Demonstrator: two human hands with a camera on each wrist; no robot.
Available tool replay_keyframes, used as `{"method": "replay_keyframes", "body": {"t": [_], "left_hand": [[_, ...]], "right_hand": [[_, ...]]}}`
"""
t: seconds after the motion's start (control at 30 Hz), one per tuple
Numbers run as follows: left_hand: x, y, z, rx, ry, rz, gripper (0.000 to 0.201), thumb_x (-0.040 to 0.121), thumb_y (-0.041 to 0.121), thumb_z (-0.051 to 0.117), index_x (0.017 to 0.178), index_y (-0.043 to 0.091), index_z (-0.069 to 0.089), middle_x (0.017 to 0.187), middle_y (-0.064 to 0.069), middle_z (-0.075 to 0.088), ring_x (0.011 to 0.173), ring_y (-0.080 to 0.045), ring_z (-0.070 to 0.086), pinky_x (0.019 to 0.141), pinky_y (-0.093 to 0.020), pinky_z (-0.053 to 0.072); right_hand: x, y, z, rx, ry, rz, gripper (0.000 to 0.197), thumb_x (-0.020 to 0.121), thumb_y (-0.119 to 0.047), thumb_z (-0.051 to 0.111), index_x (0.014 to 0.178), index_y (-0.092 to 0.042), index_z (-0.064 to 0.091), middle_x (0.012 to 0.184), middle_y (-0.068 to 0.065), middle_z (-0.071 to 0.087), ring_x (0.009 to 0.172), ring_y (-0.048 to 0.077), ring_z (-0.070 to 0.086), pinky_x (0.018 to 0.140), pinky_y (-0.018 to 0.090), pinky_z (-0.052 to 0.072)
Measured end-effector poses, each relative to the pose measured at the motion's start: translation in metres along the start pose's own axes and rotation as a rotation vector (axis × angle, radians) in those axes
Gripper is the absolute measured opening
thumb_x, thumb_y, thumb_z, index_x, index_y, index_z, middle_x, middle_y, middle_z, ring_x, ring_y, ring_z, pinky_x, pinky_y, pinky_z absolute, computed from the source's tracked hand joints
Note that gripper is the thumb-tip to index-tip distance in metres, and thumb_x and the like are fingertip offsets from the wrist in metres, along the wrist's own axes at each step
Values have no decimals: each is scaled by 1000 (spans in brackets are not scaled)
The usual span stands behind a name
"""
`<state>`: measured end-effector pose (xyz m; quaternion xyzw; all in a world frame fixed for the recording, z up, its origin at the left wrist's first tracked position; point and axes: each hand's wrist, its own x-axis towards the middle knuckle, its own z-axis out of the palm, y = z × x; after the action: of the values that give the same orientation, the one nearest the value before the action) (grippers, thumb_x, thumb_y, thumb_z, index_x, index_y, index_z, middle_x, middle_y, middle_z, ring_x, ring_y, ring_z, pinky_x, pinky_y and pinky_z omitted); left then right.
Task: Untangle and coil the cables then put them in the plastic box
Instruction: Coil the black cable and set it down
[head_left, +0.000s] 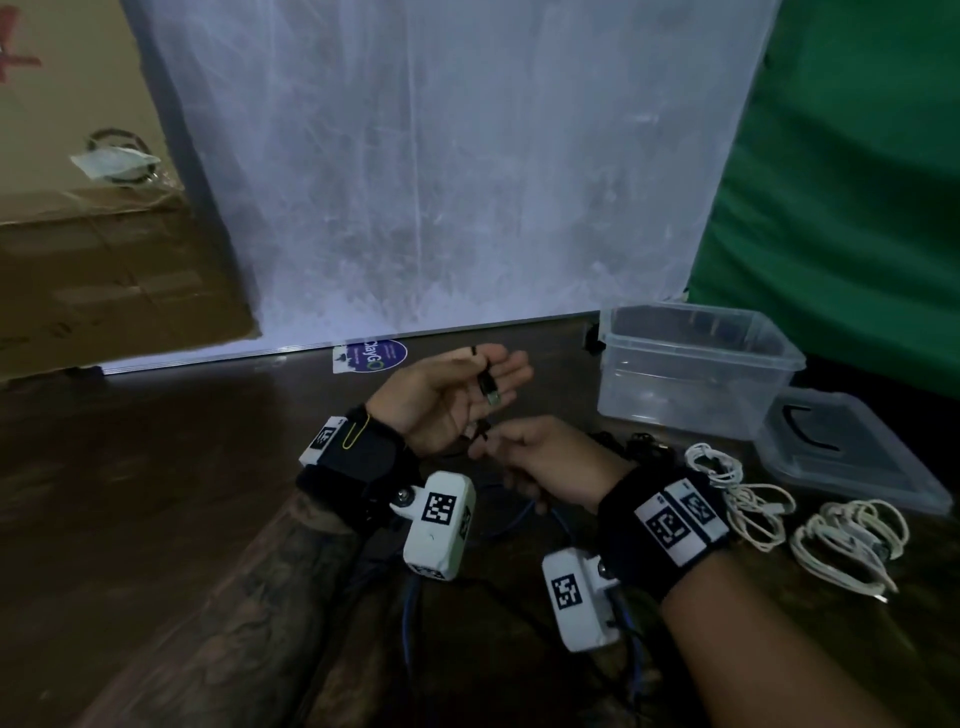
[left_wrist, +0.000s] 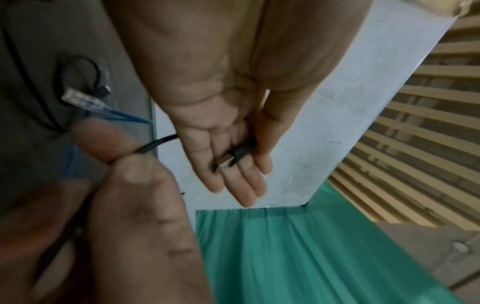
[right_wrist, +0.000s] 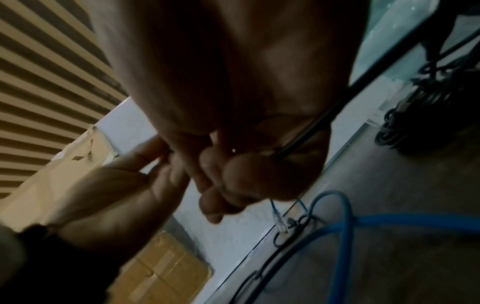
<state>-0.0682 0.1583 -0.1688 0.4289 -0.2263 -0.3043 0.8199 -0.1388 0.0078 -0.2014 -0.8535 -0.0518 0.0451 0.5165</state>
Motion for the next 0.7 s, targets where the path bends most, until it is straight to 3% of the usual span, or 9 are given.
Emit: {"method": "replay_keyframes", "body": {"t": [0.07, 0.13, 0.23, 0.3, 0.37, 0.43, 0.5, 0.63, 0.7], "left_hand": [[4, -7, -6, 70, 61, 51, 23, 96, 0, 36, 98, 0, 59, 102, -15, 71, 99, -26, 69, 95, -38, 48], [7, -15, -10, 177, 106, 95, 21, 96, -3, 37, 97, -2, 59, 92, -13, 73, 87, -23, 71, 89, -35, 52], [7, -25, -8, 352, 115, 63, 21, 97, -2, 38, 90, 0, 57, 71, -9, 65, 59, -15, 61, 58, -23, 52], [7, -28, -1, 446, 68, 35, 23, 97, 0, 37, 84, 1, 56, 66, -11, 53, 53, -16, 50, 52, -22, 43], [5, -32, 8, 429, 2, -24, 27, 98, 5, 33, 80, 2, 53, 65, -12, 45, 54, -18, 44, 57, -27, 43], [4, -36, 14, 386, -63, -139, 32, 97, 17, 29, 81, 4, 53, 66, -9, 41, 56, -18, 40, 62, -32, 40], [4, -38, 18, 381, -140, -210, 32, 92, 24, 32, 83, 4, 56, 64, -5, 43, 57, -18, 39, 63, -32, 39], [1, -38, 24, 237, -227, -214, 23, 86, 21, 39, 89, 7, 56, 66, -1, 43, 59, -14, 41, 64, -31, 40], [0, -35, 23, 102, -245, -161, 21, 91, 17, 39, 97, 6, 57, 71, -2, 48, 64, -14, 49, 68, -30, 47]], "right_hand": [[-8, -5, 0, -65, -81, 18, 26, 103, -26, 47, 113, -15, 68, 61, -2, 54, 44, 6, 43, 41, 24, 42], [-16, -14, -4, -203, -122, -29, 31, 102, -30, 50, 109, -7, 69, 61, -3, 53, 47, 6, 46, 43, 23, 44], [-28, -26, -18, -178, 4, -182, 25, 99, -24, 58, 96, -5, 75, 51, -15, 54, 46, -2, 49, 48, 9, 36], [-33, -28, -30, -115, 121, -282, 17, 95, -16, 63, 92, -6, 75, 60, -21, 66, 56, -7, 60, 59, 7, 42], [-33, -23, -38, -137, 226, -358, 14, 93, -16, 65, 86, -10, 75, 78, -10, 76, 77, 2, 71, 77, 21, 53], [-32, -14, -40, -187, 338, -380, 18, 94, -17, 64, 78, -12, 72, 78, -2, 76, 80, 12, 71, 82, 35, 55], [-30, -6, -41, -161, 419, -396, 22, 94, -16, 63, 74, -12, 69, 72, -1, 72, 74, 15, 69, 79, 37, 55], [-20, 10, -43, 57, 518, -307, 15, 95, -14, 64, 82, -17, 70, 68, -12, 67, 61, -2, 58, 58, 16, 45], [-16, 16, -38, 180, 468, -176, 18, 98, -18, 58, 85, -23, 70, 75, -2, 68, 57, 6, 54, 47, 21, 40]]}}
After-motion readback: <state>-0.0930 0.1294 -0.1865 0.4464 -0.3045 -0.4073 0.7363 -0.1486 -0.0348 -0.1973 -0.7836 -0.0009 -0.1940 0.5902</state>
